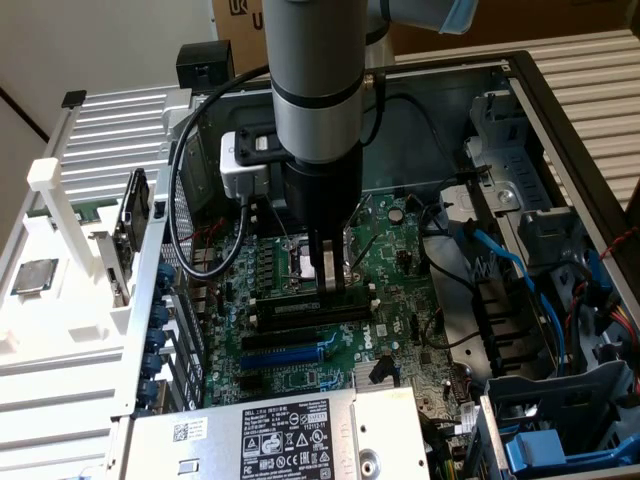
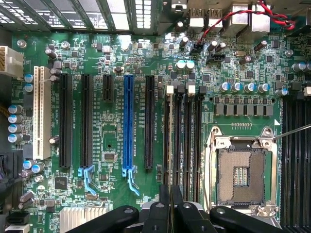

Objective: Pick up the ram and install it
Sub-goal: 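Insert the ram into the slot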

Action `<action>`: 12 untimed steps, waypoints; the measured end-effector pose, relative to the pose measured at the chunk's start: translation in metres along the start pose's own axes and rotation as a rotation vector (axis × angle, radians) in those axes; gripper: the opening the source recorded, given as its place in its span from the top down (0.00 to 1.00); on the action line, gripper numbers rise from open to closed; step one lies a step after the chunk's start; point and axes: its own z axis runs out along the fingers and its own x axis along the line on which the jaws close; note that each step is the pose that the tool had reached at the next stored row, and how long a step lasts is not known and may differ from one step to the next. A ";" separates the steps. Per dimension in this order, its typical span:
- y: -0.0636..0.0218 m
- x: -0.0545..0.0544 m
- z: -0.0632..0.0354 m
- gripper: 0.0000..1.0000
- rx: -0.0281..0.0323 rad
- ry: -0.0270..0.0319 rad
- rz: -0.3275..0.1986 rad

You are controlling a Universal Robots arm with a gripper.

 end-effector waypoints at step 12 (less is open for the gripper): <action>0.0000 0.000 -0.0004 0.87 -0.0003 0.0000 -0.006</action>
